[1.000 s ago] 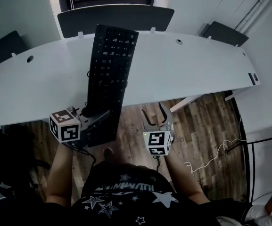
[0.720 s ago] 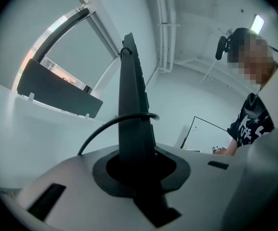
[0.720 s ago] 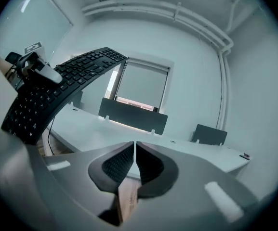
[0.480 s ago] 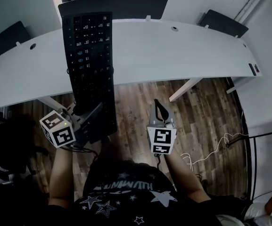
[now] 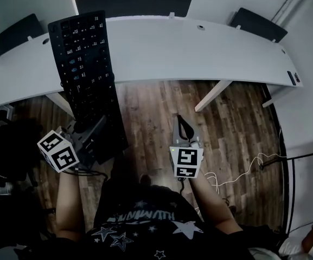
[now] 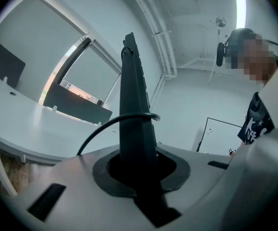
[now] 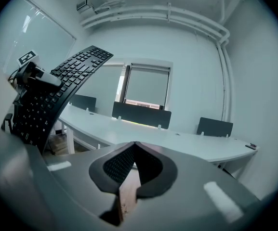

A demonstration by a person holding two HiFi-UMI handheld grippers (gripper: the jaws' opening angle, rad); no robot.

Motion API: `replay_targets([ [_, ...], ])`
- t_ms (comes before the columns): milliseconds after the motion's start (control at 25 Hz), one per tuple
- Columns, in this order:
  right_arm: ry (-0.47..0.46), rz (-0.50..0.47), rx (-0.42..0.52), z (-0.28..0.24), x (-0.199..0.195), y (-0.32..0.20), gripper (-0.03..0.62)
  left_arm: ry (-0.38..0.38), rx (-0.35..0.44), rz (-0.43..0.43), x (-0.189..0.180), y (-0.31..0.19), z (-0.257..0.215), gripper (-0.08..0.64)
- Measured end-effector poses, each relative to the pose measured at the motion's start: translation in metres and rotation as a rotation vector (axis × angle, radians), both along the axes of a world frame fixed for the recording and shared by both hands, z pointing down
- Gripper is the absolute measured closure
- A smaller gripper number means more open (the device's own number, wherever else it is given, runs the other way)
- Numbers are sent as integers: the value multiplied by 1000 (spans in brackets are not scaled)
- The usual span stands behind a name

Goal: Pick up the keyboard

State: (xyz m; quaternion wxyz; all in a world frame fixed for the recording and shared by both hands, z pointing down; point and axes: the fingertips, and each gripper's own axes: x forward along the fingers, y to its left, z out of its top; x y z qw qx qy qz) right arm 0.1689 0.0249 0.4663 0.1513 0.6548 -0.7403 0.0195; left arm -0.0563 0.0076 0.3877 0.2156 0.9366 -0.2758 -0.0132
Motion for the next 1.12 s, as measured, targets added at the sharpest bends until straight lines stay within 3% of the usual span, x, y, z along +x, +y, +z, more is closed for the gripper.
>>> replay_targets([
  [200, 12, -17, 22, -5, -8, 55, 591, 21, 14, -66, -20, 68, -5, 489],
  [560, 13, -30, 27, -8, -35, 70, 591, 22, 42, -48, -26, 90, -6, 489],
  [680, 30, -37, 23, -12, -54, 82, 591, 32, 41, -47, -35, 106, -10, 489],
  [880, 164, -148, 89, -33, -113, 113, 591, 15, 33, -53, -65, 137, -9, 489],
  [1120, 112, -182, 54, -30, -148, 152, 589, 34, 33, -64, -92, 161, -13, 489],
])
